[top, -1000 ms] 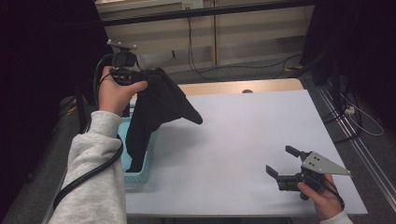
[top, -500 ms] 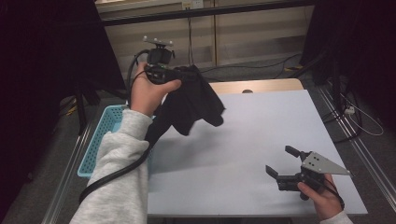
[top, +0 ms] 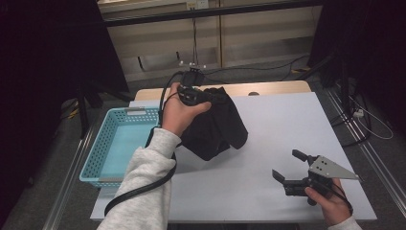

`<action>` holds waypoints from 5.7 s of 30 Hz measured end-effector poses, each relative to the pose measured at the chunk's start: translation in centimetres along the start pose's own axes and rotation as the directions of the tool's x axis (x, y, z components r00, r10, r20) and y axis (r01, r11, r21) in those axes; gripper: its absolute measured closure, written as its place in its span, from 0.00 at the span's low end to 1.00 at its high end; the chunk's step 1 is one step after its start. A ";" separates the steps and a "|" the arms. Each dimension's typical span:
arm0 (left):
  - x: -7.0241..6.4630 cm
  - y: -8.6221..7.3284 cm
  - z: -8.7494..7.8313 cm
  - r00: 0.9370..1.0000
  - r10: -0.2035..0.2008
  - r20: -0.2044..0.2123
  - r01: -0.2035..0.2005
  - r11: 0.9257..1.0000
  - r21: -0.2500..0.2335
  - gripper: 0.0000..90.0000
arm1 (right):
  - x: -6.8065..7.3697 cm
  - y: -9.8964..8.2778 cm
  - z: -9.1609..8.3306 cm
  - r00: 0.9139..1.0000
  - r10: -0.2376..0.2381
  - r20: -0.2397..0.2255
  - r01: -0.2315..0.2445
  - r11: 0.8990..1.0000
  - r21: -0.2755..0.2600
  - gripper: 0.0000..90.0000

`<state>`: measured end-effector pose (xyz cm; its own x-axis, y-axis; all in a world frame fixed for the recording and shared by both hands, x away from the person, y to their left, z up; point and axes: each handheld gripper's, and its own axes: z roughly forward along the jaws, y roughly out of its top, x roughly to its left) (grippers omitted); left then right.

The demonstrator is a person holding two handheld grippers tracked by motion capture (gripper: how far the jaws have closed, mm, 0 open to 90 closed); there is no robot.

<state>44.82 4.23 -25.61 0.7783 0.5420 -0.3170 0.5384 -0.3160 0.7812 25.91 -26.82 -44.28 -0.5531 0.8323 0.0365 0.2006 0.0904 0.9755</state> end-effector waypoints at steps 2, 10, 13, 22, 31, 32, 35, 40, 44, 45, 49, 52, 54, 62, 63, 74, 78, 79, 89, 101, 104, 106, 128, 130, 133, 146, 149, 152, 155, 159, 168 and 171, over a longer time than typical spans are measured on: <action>-0.5 0.0 0.6 1.000 0.011 0.010 -0.011 1.000 0.006 0.92 | 0.0 0.0 0.1 1.000 -0.002 -0.001 0.002 1.000 0.000 0.02; -3.4 0.7 2.9 0.993 0.052 0.102 -0.048 0.998 -0.042 0.92 | 0.0 0.0 0.1 1.000 -0.004 -0.003 0.004 1.000 0.001 0.02; -3.6 0.4 3.4 0.993 0.060 0.103 -0.057 0.998 -0.033 0.92 | 0.0 0.0 0.1 1.000 -0.005 -0.004 0.005 1.000 0.000 0.02; 1.2 -5.7 3.6 0.999 -0.001 0.050 0.000 1.000 0.018 0.91 | -0.1 0.0 0.0 1.000 -0.001 0.004 0.001 1.000 0.008 0.02; 3.7 -10.6 2.4 0.999 -0.037 -0.001 0.037 0.999 0.034 0.90 | -0.2 0.0 0.5 1.000 0.000 0.016 0.000 1.000 0.021 0.02; 4.0 -10.9 2.3 0.999 -0.038 -0.010 0.038 0.999 0.031 0.90 | -0.2 0.0 0.6 1.000 0.005 0.015 -0.006 1.000 0.020 0.02; 4.4 -11.8 2.0 0.998 -0.036 -0.043 0.037 0.998 0.042 0.90 | -0.3 0.0 1.0 1.000 -0.004 0.017 0.003 1.000 0.030 0.02; 4.3 -13.0 1.9 0.998 -0.013 -0.069 0.018 0.997 0.071 0.89 | -0.2 0.1 1.6 1.000 -0.012 0.027 0.011 0.999 0.049 0.02; 4.5 -14.1 2.0 0.995 -0.015 -0.094 0.023 0.996 0.086 0.87 | -0.3 0.1 2.0 0.999 -0.031 0.040 0.029 0.998 0.063 0.02; 4.6 -14.3 2.1 0.995 -0.022 -0.100 0.031 0.996 0.087 0.86 | -0.4 0.2 2.0 0.998 -0.036 0.045 0.033 0.997 0.065 0.02; 4.7 -14.9 2.0 0.993 -0.012 -0.115 0.023 0.995 0.096 0.83 | -0.8 0.2 2.4 0.997 -0.031 0.065 0.026 0.997 0.074 0.02; 4.6 -15.0 2.0 0.990 0.005 -0.144 0.012 0.993 0.114 0.79 | -1.0 0.3 2.8 0.997 -0.031 0.074 0.025 0.997 0.077 0.02; 4.6 -15.1 2.0 0.984 0.008 -0.180 0.015 0.992 0.125 0.67 | -1.1 0.4 3.3 0.996 -0.037 0.079 0.031 0.996 0.081 0.02; 5.1 -15.4 2.1 0.985 0.035 -0.167 -0.019 0.995 0.102 0.30 | -1.9 0.6 5.3 0.994 -0.037 0.105 0.025 0.994 0.111 0.02; 5.1 -15.4 2.1 0.985 0.046 -0.167 -0.028 0.994 0.109 0.26 | -1.9 0.7 5.5 0.993 -0.037 0.110 0.023 0.993 0.119 0.02; 5.6 -14.9 1.2 0.983 0.036 -0.182 -0.020 0.996 0.085 0.15 | -2.9 0.2 7.5 0.990 0.017 0.140 -0.047 0.976 0.215 0.04; 5.8 -14.9 0.7 0.979 0.019 -0.203 -0.005 0.997 0.072 0.12 | -2.9 0.2 7.7 0.990 0.022 0.141 -0.052 0.976 0.213 0.05; 5.8 -14.9 0.5 0.977 0.029 -0.211 -0.013 0.997 0.075 0.11 | -2.9 0.2 7.8 0.990 0.024 0.136 -0.053 0.976 0.212 0.06; 6.2 -14.8 -0.3 0.974 0.014 -0.224 -0.008 1.000 0.027 0.07 | -2.2 0.1 10.1 0.996 0.024 0.086 -0.049 0.953 0.299 0.23; 6.0 -14.5 0.2 0.972 0.000 -0.235 0.001 1.000 0.007 0.09 | -1.6 0.1 11.9 0.998 0.030 0.058 -0.053 0.889 0.454 0.65; 6.2 -14.5 0.3 0.971 0.002 -0.241 -0.004 1.000 -0.006 0.10 | -2.0 0.1 11.8 0.997 0.065 0.048 -0.080 0.890 0.448 0.91; 6.3 -14.5 0.4 0.970 0.003 -0.244 -0.006 1.000 -0.008 0.10 | -2.1 0.0 11.8 0.996 0.090 0.018 -0.089 0.889 0.449 0.99; 4.9 -14.1 3.0 0.973 0.091 -0.213 -0.099 0.995 -0.028 0.22 | 5.0 0.4 10.9 0.927 0.126 -0.353 0.024 0.921 0.390 1.00; 4.6 -14.2 3.7 0.977 0.098 -0.188 -0.104 0.994 -0.022 0.26 | 5.4 0.2 10.9 0.922 0.115 -0.369 0.049 0.912 0.407 1.00; 4.0 -14.3 4.5 0.978 0.128 -0.166 -0.129 0.992 0.005 0.31 | 5.8 0.0 11.1 0.923 0.086 -0.375 0.081 0.909 0.408 1.00; 2.8 -16.0 6.6 0.992 0.115 -0.053 -0.105 0.981 0.164 0.96 | 4.7 -0.1 11.5 0.942 0.084 -0.326 0.058 0.914 0.402 0.93; 3.1 -16.3 6.3 0.994 0.099 -0.046 -0.089 0.979 0.182 0.98 | 4.5 0.0 11.6 0.942 0.085 -0.324 0.054 0.916 0.397 0.89; 3.4 -16.2 5.3 0.996 0.074 -0.057 -0.063 0.983 0.171 0.98 | 4.3 0.4 11.5 0.949 0.077 -0.305 0.048 0.923 0.382 0.78; 4.0 -15.8 3.6 0.995 0.068 -0.079 -0.056 0.987 0.150 0.98 | 3.8 1.2 11.2 0.957 0.066 -0.283 0.039 0.935 0.352 0.66; 4.8 -15.7 1.5 0.993 0.041 -0.106 -0.028 0.992 0.120 0.98 | 2.3 2.2 10.8 0.972 0.059 -0.229 0.014 0.953 0.304 0.55; 6.4 -15.8 -1.9 0.985 -0.012 -0.172 0.022 0.998 0.057 0.98 | -0.3 2.2 11.5 0.995 0.050 -0.088 -0.019 0.946 0.324 0.48; 6.8 -15.9 -2.9 0.981 -0.031 -0.194 0.039 0.998 0.041 0.98 | -0.6 2.2 12.2 0.997 0.037 -0.072 -0.010 0.943 0.334 0.48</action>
<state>40.63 15.19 -38.58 0.6839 0.6922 -0.2305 0.5815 -0.3263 0.7453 36.56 -20.45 -44.79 -0.6024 0.7933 0.0879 0.4647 0.2591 0.8467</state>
